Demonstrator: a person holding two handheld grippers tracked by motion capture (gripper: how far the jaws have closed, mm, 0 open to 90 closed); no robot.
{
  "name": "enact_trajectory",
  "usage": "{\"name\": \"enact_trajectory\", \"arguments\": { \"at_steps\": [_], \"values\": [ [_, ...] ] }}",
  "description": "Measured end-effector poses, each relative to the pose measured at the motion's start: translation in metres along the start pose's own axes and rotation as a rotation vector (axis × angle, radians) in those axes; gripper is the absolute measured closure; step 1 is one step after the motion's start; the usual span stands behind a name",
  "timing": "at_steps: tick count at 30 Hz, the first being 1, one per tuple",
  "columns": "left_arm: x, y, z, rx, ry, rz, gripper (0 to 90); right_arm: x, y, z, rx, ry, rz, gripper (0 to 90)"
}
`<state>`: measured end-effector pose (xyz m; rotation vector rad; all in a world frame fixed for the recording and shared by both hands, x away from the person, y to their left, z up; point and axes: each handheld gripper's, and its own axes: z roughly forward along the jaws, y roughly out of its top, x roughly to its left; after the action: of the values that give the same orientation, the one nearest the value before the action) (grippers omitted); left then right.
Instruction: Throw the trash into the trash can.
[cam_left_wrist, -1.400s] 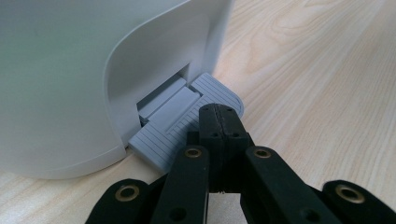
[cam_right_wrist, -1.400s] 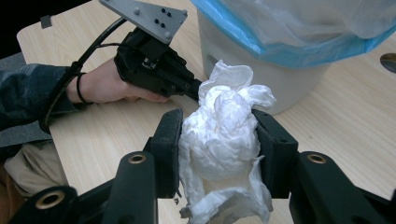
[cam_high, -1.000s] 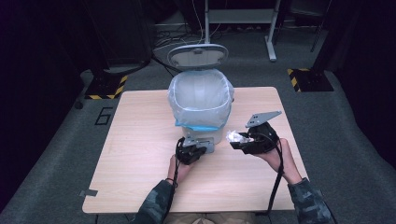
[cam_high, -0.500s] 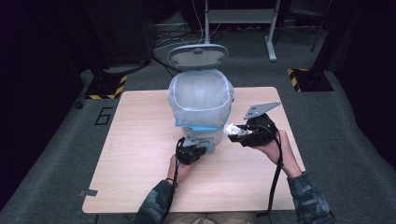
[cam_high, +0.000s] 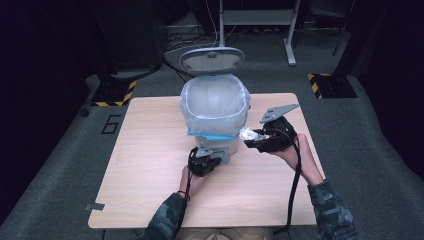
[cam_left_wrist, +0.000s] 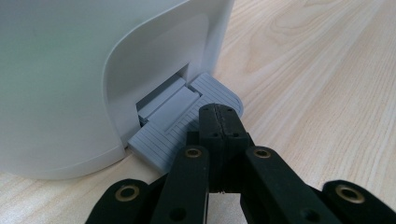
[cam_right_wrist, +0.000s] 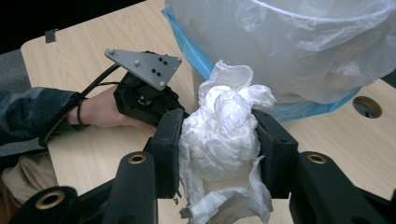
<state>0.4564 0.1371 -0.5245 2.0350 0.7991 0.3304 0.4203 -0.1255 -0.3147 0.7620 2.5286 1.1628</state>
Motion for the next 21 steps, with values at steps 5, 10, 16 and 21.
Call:
{"name": "enact_trajectory", "arguments": {
  "at_steps": [5,10,16,21],
  "values": [
    [-0.001,0.0,0.0,-0.008,-0.001,-0.008,89.8,-0.001,0.011,-0.012,-0.036,-0.004,0.014,57.1],
    [-0.001,0.0,0.0,-0.007,0.0,-0.011,89.8,0.0,0.023,-0.021,-0.038,-0.008,0.003,57.0],
    [-0.001,0.0,0.0,-0.005,0.0,-0.007,89.8,-0.001,0.035,-0.028,-0.033,-0.021,-0.012,57.1],
    [-0.001,0.0,0.0,-0.005,0.0,-0.007,89.8,-0.002,0.048,-0.033,-0.033,-0.025,-0.021,57.1]
  ]
}}
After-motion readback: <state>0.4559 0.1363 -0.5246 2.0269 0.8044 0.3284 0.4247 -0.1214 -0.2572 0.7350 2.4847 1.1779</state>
